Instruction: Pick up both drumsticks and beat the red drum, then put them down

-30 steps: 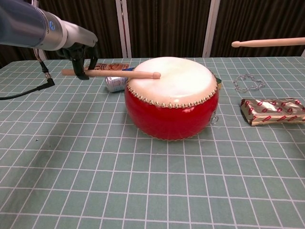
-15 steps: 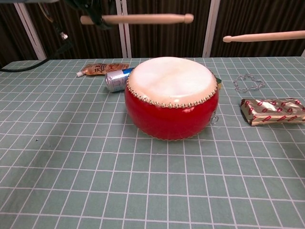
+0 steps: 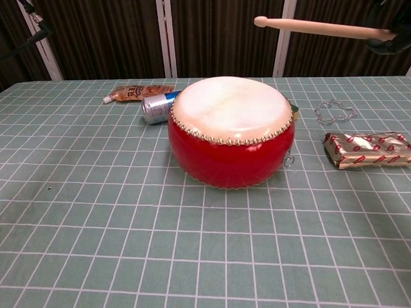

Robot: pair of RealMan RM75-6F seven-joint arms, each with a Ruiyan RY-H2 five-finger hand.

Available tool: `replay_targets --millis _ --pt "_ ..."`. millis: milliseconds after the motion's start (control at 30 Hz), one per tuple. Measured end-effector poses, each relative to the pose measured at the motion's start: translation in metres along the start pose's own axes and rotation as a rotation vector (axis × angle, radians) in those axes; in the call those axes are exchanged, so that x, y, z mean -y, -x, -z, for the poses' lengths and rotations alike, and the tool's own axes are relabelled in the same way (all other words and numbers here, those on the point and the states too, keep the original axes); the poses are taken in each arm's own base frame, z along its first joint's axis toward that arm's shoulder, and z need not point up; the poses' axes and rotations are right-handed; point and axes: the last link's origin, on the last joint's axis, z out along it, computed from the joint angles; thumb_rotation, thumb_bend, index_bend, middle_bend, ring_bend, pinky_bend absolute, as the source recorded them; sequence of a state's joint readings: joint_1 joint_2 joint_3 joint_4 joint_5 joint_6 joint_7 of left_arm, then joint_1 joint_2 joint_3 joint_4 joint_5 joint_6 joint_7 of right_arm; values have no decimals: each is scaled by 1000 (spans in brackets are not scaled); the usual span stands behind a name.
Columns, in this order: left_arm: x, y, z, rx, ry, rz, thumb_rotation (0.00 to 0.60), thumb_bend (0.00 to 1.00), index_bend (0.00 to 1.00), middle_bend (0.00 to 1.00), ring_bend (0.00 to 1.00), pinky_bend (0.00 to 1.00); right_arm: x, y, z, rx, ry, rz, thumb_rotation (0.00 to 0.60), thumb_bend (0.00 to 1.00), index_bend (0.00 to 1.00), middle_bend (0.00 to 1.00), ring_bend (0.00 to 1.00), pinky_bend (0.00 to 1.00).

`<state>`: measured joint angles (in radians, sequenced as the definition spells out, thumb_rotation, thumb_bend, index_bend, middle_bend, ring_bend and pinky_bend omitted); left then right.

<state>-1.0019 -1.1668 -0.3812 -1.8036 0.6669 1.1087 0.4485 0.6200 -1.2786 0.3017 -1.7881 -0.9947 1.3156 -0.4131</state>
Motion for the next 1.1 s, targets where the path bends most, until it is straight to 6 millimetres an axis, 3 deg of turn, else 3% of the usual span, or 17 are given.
replay_targets --millis 300,600,733,900,1100 --pt "11 -2 -3 8 0 -4 600 541 782 1000 1000 1000 19 14 -8 66 38 -157 600 663 971 1000 1000 976" --pt "20 1 -1 33 9 -9 600 541 782 1000 1000 1000 37 44 -7 121 -7 -60 600 663 973 1000 1000 976" --pt "25 3 1 43 14 -20 600 541 783 1000 1000 1000 41 60 -6 139 -45 75 600 663 982 1000 1000 976" --pt "29 7 2 61 15 -30 600 541 783 1000 1000 1000 45 78 -6 157 -94 370 600 663 990 1000 1000 976" --pt "29 11 2 78 17 -38 600 540 783 1000 1000 1000 55 81 -9 142 -81 647 600 663 990 1000 1000 976"
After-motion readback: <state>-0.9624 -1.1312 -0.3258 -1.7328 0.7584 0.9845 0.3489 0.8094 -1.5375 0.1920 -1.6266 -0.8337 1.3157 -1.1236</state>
